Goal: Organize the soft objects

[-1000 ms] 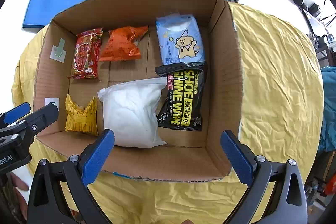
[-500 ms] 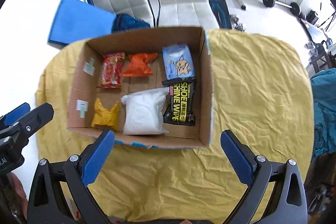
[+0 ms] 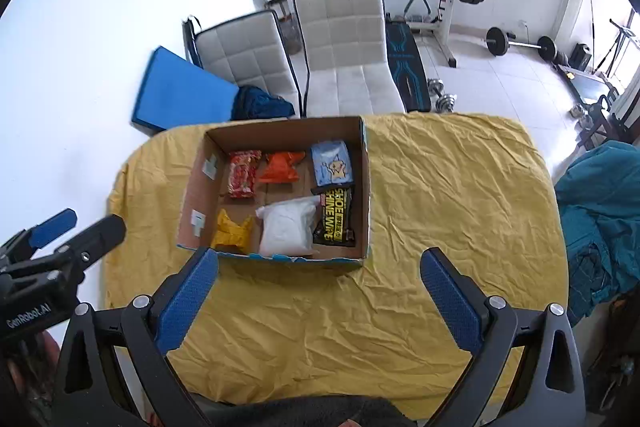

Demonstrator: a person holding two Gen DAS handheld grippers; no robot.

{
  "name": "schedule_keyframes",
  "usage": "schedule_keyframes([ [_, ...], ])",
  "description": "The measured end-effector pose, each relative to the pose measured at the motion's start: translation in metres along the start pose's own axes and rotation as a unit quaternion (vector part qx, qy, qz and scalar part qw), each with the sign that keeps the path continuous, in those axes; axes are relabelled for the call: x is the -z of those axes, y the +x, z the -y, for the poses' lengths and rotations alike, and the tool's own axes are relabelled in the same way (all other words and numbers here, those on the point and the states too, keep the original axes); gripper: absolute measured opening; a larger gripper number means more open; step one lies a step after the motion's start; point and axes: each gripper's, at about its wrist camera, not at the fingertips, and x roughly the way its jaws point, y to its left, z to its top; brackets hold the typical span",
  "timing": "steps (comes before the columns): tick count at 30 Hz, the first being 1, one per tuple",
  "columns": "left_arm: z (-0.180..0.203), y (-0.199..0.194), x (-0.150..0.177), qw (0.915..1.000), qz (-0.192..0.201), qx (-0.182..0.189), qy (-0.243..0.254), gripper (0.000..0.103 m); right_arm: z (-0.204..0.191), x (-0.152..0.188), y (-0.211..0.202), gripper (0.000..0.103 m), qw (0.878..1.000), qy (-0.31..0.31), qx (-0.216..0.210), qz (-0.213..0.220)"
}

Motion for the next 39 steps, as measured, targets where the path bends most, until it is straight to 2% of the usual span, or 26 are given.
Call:
schedule_keyframes([
  [7, 0.004, -0.032, 0.008, 0.9997, 0.022, 0.005, -0.003, 0.102, -0.005, 0.006, -0.035, 0.103, 1.0, -0.007, -0.001, 0.024],
  [13, 0.001, -0.046, 0.011, 0.9988, 0.044, -0.016, -0.013, 0.102, -0.005, 0.006, -0.045, 0.103, 0.999, -0.008, 0.003, 0.031],
  [39, -0.007, -0.05, 0.017, 0.998, 0.046, -0.036, -0.026, 0.102, -0.006, 0.006, -0.05, 0.103, 0.999, -0.017, 0.013, 0.035],
])
